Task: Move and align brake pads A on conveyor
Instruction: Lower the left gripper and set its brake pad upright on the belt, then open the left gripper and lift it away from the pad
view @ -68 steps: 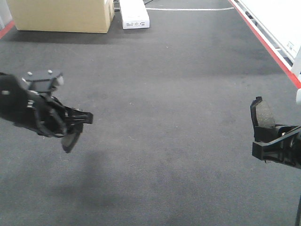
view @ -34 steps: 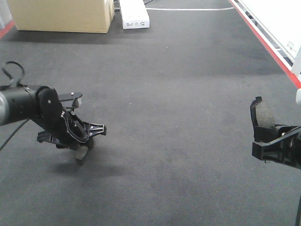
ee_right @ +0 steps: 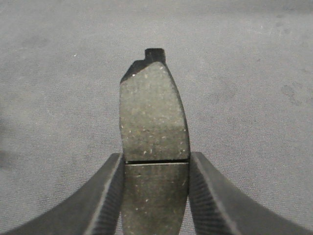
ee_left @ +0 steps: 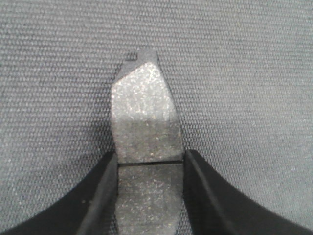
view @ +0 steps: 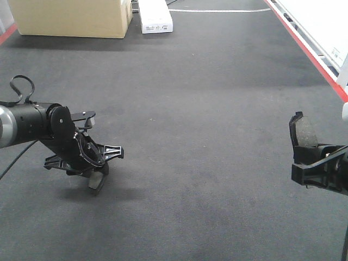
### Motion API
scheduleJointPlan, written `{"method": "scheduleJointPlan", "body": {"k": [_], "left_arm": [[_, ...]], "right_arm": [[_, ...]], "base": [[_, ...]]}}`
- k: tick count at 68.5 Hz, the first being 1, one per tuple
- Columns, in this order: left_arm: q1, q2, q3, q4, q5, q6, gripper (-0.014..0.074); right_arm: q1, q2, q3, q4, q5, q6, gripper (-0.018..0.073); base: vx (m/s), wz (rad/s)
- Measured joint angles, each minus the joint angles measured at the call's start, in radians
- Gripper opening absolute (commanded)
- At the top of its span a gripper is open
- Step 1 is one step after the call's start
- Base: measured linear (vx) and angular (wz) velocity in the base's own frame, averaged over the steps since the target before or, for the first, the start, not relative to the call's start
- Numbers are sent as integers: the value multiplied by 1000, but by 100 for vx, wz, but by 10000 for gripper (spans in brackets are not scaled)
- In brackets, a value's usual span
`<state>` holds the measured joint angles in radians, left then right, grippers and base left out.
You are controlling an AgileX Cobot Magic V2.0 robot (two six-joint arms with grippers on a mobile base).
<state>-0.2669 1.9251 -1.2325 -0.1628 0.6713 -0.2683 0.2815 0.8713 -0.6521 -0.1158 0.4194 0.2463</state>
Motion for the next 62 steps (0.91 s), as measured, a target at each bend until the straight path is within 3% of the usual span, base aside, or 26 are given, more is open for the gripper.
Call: {"method": "scheduleJointPlan", "body": {"k": [15, 27, 39, 62], "left_arm": [[0, -35, 0, 42, -6, -3, 501], [0, -124, 0, 109, -8, -3, 498], [0, -268, 62, 153, -31, -3, 432], [0, -683, 306, 201, -107, -3, 206]], "right_arm": [[0, 0, 0, 0, 0, 0, 96], [0, 0, 0, 0, 0, 0, 96], [0, 0, 0, 0, 0, 0, 96], [0, 0, 0, 0, 0, 0, 96]], "base": [[0, 0], [0, 0], [0, 0], [0, 0]]}}
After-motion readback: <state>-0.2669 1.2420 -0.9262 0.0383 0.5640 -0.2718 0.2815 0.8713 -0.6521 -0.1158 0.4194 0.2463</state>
